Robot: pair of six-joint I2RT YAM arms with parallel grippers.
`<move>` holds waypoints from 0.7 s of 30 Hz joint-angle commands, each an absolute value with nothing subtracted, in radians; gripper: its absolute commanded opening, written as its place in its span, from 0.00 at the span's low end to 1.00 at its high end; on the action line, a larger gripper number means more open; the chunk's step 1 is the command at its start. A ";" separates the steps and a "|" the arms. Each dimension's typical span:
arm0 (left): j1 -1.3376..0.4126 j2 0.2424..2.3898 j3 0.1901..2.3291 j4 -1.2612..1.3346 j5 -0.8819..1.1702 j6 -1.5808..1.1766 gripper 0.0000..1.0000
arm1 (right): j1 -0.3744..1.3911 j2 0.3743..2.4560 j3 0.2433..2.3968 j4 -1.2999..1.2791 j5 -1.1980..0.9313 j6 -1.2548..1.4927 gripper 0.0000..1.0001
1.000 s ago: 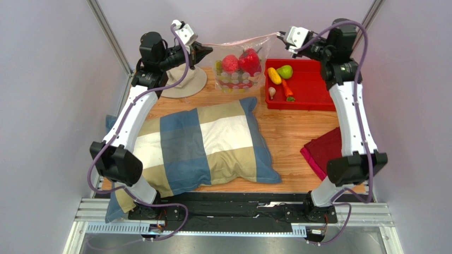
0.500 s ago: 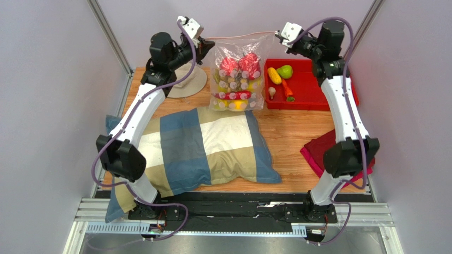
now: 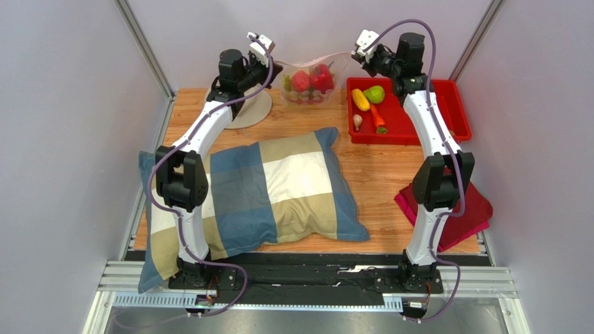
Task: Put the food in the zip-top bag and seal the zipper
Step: Place the zipper food storage bag at the center of the board.
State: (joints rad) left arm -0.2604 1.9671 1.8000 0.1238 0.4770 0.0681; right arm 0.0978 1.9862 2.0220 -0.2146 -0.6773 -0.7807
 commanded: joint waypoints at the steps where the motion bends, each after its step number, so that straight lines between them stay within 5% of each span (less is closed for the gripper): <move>1: -0.219 1.989 1.885 0.186 0.451 0.029 0.00 | 0.103 2.009 2.057 -0.092 -0.621 -0.742 0.00; 17: -0.199 1.950 1.779 0.106 0.477 0.018 0.00 | 0.120 1.980 1.937 -0.127 -0.644 -0.741 0.00; 18: -0.199 1.947 1.773 0.100 0.477 0.018 0.00 | 0.118 1.967 1.930 -0.129 -0.646 -0.739 0.07; 21: -0.198 1.947 1.784 0.048 0.466 0.021 0.16 | 0.118 1.959 1.936 -0.166 -0.655 -0.744 0.15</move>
State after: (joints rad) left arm -0.2199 2.0247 1.7748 0.0757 0.4885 0.0265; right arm 0.1268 2.0598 1.9247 -0.1856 -0.6609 -0.7547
